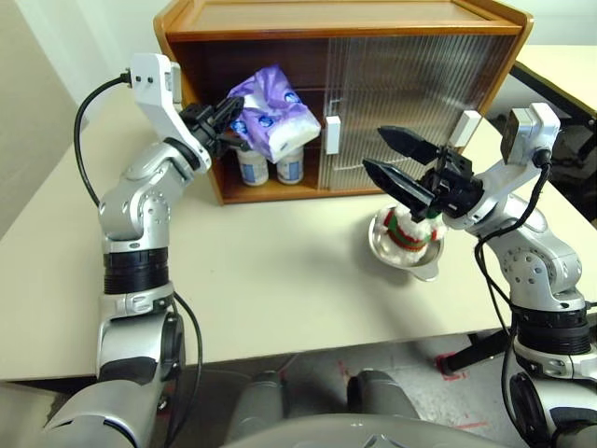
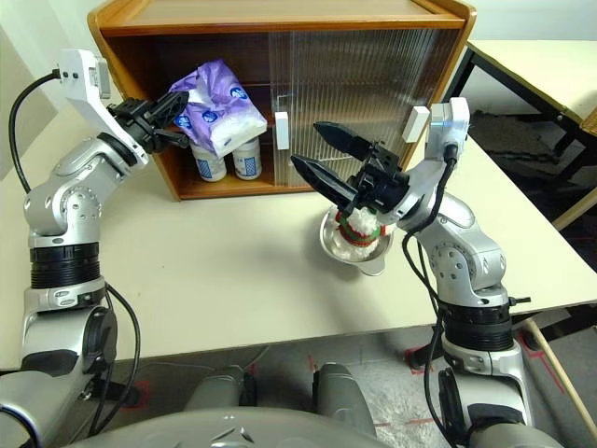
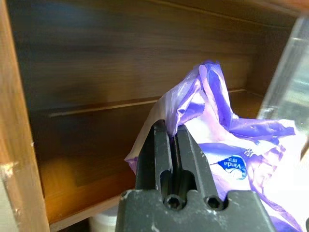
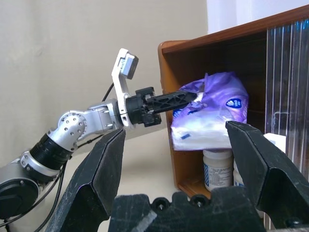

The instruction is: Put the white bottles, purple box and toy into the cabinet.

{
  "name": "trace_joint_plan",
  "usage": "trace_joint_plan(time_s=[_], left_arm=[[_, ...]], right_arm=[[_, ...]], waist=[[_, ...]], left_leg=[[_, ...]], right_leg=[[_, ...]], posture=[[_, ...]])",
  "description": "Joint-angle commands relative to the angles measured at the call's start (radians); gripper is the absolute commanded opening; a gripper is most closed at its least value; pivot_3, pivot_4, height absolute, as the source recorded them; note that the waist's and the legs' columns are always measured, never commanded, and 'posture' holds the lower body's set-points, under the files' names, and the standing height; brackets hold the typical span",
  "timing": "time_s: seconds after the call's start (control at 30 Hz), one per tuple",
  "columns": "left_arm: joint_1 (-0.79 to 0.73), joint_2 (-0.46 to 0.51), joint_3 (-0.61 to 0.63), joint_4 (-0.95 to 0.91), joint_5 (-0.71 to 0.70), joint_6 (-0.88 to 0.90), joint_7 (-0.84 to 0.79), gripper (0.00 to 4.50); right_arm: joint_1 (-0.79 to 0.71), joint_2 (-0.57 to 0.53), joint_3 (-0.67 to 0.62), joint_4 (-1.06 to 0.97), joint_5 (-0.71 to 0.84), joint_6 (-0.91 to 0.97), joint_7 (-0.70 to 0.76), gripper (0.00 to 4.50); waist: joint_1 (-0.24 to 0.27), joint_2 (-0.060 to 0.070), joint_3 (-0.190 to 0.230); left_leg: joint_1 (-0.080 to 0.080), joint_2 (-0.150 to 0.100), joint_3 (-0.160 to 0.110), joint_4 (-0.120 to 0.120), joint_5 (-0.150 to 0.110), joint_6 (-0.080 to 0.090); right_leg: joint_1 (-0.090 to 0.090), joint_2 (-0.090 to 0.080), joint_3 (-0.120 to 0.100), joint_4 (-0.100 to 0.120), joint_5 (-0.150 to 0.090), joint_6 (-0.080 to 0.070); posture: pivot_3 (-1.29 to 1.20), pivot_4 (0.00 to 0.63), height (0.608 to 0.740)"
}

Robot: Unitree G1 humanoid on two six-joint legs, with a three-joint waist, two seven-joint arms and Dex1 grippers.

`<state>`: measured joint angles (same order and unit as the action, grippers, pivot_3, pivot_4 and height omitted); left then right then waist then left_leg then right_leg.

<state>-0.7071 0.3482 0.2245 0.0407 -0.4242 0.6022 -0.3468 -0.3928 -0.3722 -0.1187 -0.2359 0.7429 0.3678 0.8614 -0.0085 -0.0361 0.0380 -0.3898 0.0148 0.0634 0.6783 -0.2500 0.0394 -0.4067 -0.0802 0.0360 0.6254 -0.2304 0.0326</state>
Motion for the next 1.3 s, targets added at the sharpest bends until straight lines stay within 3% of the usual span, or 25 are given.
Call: trace_joint_plan(time_s=[0.03, 0.6, 1.3], left_arm=[[-0.033, -0.028, 0.024, -0.038, 0.016, 0.026, 0.110, 0.05], [-0.093, -0.324, 0.049, -0.026, 0.114, -0.027, 0.586, 0.05], [-0.241, -0.451, 0.084, 0.315, 0.183, -0.313, 0.821, 0.05]], right_arm=[[0.005, -0.001, 0.007, -0.011, -0.006, -0.011, 0.005, 4.50], [0.011, 0.006, 0.008, -0.015, -0.006, -0.011, -0.001, 4.50], [0.017, 0.004, 0.005, -0.026, -0.004, -0.007, -0.010, 4.50]], waist=[[0.000, 0.000, 0.000], [0.004, -0.001, 0.000], [0.002, -0.003, 0.002]], left_leg=[[0.000, 0.000, 0.000, 0.000, 0.000, 0.000], [0.000, -0.001, 0.000, 0.000, 0.000, 0.000], [-0.001, -0.002, 0.000, 0.000, 0.000, -0.001]], right_leg=[[0.000, 0.000, 0.000, 0.000, 0.000, 0.000], [0.000, 0.000, 0.001, -0.001, 0.001, 0.001], [0.001, 0.006, 0.002, -0.005, 0.001, 0.001]], posture=[[0.03, 0.000, 0.740], [0.02, 0.000, 0.740], [0.01, 0.000, 0.740]])
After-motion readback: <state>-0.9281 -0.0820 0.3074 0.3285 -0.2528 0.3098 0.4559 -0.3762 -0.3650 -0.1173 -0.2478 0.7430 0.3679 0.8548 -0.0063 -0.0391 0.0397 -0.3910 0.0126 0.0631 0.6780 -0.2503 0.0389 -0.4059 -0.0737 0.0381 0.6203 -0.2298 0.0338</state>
